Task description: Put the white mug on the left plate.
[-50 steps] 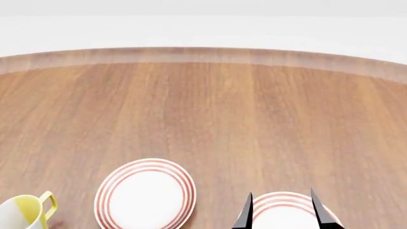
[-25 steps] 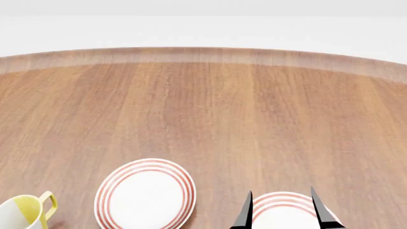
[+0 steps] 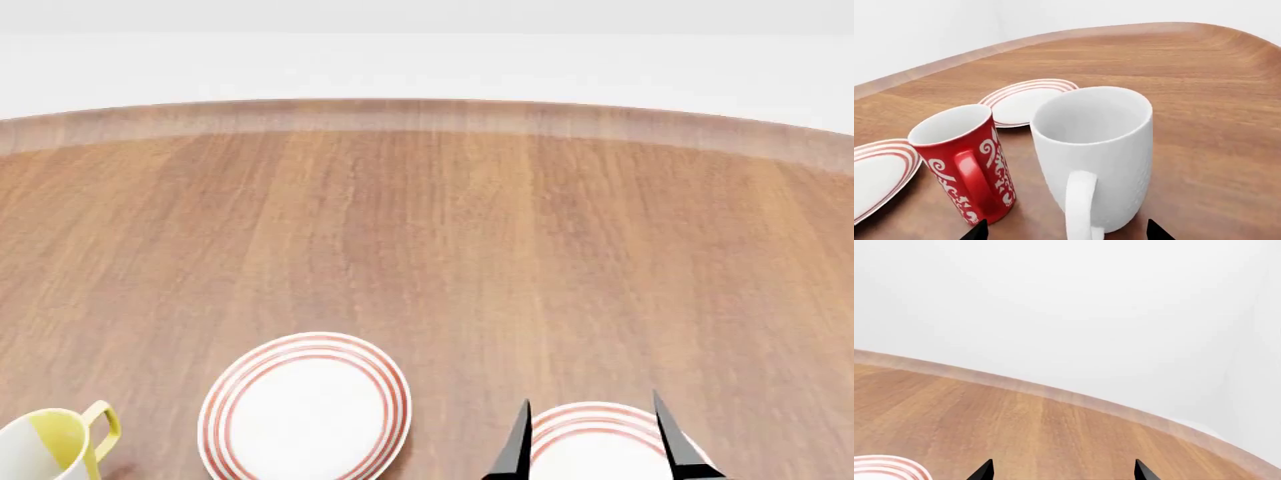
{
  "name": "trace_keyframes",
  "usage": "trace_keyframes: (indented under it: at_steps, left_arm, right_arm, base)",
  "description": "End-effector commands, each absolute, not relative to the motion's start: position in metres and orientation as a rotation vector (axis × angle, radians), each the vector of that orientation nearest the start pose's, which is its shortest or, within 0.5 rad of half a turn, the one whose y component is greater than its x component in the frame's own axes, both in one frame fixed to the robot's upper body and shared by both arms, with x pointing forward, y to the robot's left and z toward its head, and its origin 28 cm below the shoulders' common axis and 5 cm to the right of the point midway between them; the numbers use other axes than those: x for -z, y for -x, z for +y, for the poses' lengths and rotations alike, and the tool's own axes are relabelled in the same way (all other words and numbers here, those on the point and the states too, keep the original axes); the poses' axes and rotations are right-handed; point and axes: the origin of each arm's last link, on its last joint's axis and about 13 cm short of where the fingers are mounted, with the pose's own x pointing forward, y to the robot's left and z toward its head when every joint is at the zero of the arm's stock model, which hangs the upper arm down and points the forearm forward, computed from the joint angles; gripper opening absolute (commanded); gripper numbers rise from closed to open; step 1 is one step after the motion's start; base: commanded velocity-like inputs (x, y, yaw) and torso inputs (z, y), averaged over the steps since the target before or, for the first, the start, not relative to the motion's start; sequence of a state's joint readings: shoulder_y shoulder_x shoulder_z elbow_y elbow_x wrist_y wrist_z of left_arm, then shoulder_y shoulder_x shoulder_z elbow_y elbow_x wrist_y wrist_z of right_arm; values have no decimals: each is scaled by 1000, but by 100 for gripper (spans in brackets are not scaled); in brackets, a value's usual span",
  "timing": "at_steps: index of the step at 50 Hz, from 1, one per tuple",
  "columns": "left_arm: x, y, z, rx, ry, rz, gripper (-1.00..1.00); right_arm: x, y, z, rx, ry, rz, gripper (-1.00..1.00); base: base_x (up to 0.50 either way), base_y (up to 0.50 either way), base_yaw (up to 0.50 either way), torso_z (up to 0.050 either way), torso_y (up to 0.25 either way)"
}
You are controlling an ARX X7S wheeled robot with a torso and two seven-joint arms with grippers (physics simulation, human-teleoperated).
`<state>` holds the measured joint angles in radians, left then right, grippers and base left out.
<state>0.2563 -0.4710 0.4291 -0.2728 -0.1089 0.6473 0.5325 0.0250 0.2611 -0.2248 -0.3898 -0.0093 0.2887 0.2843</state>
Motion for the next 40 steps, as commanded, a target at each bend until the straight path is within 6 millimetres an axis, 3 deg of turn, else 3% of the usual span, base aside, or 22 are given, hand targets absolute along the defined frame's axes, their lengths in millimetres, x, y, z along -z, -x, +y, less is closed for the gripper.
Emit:
trace_keyframes:
  at_steps: [1,39,40]
  left_arm:
    - [47,-113,256,1012,-216,53,100]
    - [50,-116,252,1036,-225,52,100]
    - [49,-117,252,1035,-223,51,-100]
  right_arm:
    - [-77,-207,-105,56,244,-133,100]
    - [-77,-209,-105,57,243,-133,100]
    - [-77,-209,-105,58,243,-132,100]
  base:
    - [0,0,0,0,0]
    - [0,0,0,0,0]
    - [0,0,0,0,0]
